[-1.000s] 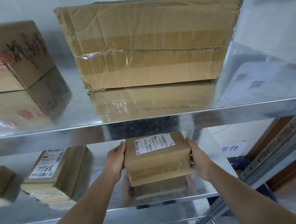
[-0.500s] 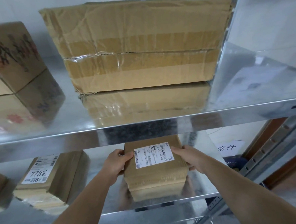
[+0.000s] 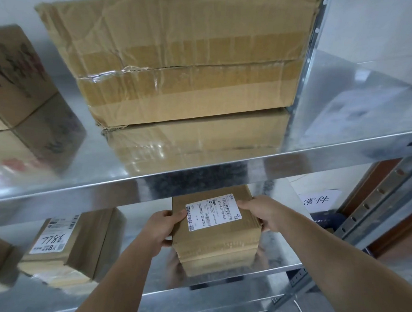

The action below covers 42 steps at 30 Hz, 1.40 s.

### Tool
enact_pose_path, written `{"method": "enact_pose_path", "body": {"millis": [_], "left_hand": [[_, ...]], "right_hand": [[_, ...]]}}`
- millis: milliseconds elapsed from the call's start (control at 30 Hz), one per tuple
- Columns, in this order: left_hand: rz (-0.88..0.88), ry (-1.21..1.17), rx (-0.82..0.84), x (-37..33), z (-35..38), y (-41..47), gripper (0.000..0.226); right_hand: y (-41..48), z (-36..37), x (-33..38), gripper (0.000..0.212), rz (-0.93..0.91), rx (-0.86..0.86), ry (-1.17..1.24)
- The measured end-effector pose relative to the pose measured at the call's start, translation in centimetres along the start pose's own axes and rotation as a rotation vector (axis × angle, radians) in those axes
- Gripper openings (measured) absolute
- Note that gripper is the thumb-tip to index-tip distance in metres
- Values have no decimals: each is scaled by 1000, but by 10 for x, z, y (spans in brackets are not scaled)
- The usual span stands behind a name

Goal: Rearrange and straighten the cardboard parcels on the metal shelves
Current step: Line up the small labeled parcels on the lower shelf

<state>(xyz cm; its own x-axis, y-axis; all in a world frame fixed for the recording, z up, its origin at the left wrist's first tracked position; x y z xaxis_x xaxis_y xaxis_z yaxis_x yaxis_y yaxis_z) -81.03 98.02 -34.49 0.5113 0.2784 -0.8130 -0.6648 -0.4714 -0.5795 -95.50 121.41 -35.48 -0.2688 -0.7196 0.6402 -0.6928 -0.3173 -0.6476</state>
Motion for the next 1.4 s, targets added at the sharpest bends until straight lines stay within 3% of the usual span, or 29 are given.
{"method": "enact_pose_path", "body": {"millis": [767,1233,1400], "left_hand": [[-17,44,-96,-4,6,3,20],[-22,52,-63,-8,5,-8,17],[96,31,-48,-17,1,-10,14]], "right_hand": [[6,2,2,35,-14,-85,-104],[-18,-9,0,37,-17,12,-176],[-25,-15,0,48,-34,53,99]]}}
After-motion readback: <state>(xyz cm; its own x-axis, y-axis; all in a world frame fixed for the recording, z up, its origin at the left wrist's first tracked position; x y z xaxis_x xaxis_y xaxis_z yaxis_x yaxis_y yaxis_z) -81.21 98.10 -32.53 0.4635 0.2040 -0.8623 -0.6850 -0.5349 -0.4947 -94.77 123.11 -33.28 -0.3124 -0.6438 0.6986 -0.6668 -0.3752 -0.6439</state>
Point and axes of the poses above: each hand's wrist, its own y-axis towards the middle knuckle, its own z-axis out of the palm, x = y × z, the point moved 5 cm from there along y, towards the middle knuckle, and after that the axes turned 13 degrees about -y, right-handed, at the moved point
